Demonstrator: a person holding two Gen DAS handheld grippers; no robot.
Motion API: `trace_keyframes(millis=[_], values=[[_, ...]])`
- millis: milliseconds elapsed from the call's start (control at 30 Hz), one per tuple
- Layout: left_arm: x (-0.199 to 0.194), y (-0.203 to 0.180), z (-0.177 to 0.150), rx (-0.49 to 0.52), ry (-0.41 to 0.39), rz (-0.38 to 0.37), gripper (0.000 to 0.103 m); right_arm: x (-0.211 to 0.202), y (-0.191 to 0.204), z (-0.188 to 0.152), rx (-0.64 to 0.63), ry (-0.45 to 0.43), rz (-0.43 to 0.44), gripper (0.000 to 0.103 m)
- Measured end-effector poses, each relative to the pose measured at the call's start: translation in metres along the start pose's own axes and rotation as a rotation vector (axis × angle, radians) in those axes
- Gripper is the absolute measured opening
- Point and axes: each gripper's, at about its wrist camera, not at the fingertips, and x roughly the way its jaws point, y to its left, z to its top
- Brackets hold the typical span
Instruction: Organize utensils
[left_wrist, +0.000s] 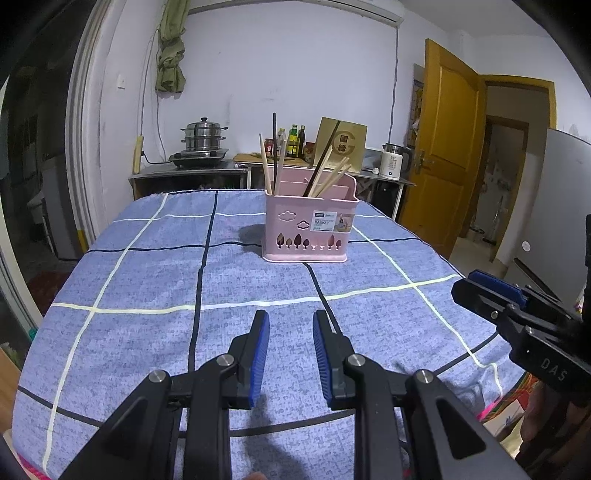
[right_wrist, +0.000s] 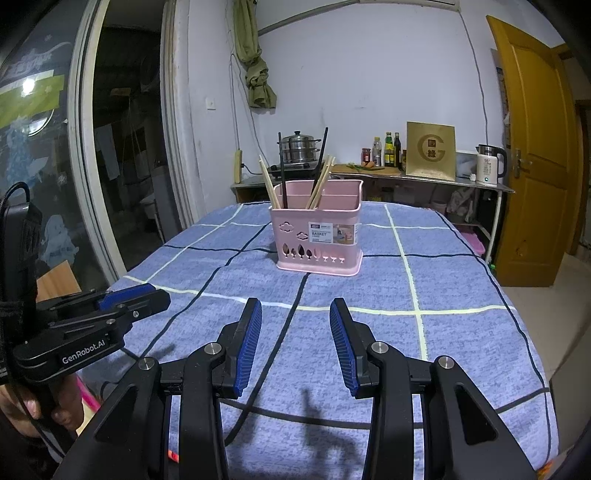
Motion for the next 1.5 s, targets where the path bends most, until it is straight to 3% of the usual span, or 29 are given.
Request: trace_keyframes(millis=[1500], values=[[0.0008, -0.0035, -0.007, -0.003, 0.013, 0.0, 0.024, 0.0026, 0.0021, -0.0017, 0.004, 0.01, 0.0, 0.04]])
